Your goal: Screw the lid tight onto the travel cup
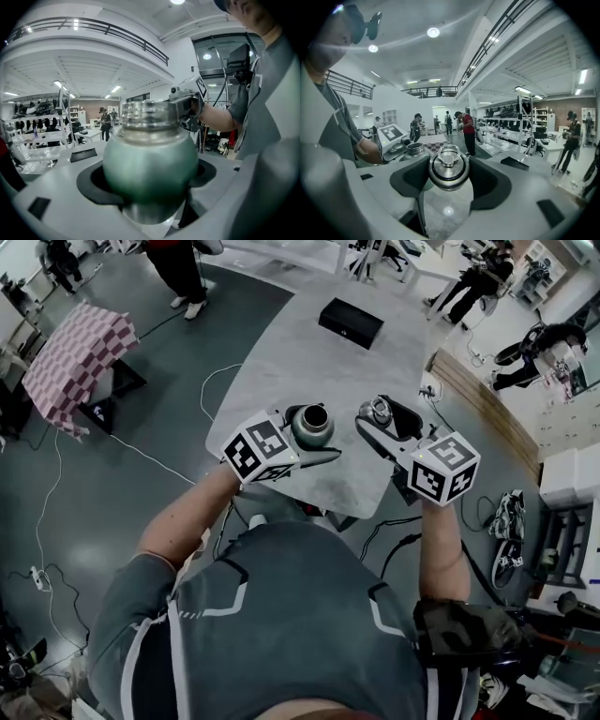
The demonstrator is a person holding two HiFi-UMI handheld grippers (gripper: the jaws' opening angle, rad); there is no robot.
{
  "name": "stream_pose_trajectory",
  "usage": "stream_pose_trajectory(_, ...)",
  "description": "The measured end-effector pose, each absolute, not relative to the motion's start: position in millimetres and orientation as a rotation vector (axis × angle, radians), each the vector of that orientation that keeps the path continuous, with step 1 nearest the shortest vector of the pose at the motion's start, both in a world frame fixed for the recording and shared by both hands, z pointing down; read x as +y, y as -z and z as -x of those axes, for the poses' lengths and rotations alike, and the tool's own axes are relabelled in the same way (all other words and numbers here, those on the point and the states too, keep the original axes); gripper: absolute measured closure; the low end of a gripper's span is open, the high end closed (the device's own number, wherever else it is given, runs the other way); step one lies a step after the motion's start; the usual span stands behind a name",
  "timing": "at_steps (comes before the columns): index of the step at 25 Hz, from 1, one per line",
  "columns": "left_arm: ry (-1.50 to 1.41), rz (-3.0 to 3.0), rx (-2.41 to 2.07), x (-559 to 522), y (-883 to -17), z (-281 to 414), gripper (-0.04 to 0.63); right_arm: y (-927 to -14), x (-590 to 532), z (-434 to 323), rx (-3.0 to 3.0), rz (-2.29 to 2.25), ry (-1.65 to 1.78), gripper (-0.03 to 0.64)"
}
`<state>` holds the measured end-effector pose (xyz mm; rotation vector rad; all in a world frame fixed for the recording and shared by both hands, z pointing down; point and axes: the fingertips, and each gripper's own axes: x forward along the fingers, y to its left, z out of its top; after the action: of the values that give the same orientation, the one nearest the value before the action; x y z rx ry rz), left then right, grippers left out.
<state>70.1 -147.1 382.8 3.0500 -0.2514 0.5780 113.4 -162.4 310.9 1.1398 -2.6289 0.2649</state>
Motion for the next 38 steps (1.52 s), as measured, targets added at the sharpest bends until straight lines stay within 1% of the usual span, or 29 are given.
stream_pose_trajectory(4, -0.598, -3.061, -0.219, -135.3, -374.4, -71.3, 0.196, -287.6, -152.0, -91.9, -2.7, -1.003, -0.2, 0.337)
stream_pose_trajectory(9, -0.682, -3.057, -0.158, -123.3, -380.8, -78.2, 0.196, -271.2, -132.8, -55.1, -2.783, -0.715, -0.143, 0.337)
stream_pose_trajectory(13, -0.763, -3.05, -0.107, -118.7, -390.5, -81.9, 0.196, -275.7, -123.4, -37.0, -2.76, -0.512, -0.099, 0.337)
stream_pose_trajectory(17, -0.782, -3.05, -0.095, -118.6, -390.0, -81.3, 0.196, -285.7, -115.0, -25.8, -2.725, -0.365, -0.088, 0.337)
stream_pose_trajectory(38, -0.895, -3.052, -0.121, -117.4, -404.1, -85.1, 0.196, -310.3, -115.1, -29.3, -2.636, -0.292, -0.081, 0.337)
